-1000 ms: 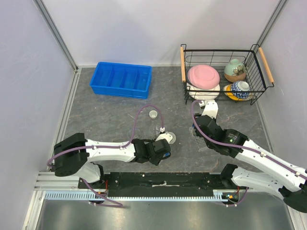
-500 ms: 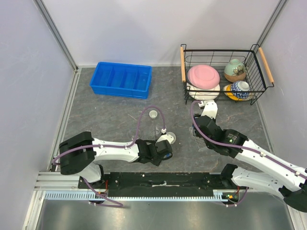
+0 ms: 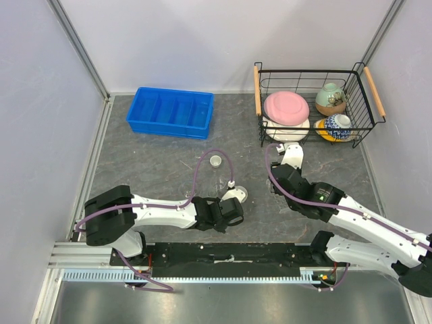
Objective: Organize the chemistry lab equipment
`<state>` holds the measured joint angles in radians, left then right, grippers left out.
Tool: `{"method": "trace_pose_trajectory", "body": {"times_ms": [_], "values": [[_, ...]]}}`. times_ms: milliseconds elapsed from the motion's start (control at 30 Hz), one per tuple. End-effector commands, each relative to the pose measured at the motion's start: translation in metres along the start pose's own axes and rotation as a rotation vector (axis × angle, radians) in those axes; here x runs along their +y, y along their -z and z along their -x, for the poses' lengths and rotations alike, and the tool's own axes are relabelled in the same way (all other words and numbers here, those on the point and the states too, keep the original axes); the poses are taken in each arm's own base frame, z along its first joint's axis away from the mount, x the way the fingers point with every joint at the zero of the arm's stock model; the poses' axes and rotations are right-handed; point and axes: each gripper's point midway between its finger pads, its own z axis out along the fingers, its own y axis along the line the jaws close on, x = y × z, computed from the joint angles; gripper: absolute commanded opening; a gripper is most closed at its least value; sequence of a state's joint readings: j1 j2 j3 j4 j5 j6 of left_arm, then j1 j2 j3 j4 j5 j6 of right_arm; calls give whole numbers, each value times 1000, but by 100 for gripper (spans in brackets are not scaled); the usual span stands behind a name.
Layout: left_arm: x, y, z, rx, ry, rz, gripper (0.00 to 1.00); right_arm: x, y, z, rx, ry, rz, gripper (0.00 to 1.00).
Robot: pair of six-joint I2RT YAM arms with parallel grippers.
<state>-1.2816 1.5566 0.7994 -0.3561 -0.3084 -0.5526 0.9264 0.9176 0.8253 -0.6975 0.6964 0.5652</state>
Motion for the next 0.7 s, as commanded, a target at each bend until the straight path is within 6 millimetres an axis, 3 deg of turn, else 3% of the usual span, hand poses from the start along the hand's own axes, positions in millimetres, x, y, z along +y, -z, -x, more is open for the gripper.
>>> {"method": "trace_pose_trajectory", "body": {"times_ms": [0,33,300,500,667], "values": [[15,3,8,-29,-9,90,2,3,0,4,-19,-15,-2,52],[19,5,5,-12,-17,113,2,2,0,5,-19,-18,-3,52],[23,50,47,-74,-7,146,2,10,6,14,-20,-17,37,52],[-22,94,96,-179,-37,-169,2,31,35,36,-48,-66,231,53],[-28,121,120,-239,-3,-459,2,47,69,61,-92,-110,408,54]]}}
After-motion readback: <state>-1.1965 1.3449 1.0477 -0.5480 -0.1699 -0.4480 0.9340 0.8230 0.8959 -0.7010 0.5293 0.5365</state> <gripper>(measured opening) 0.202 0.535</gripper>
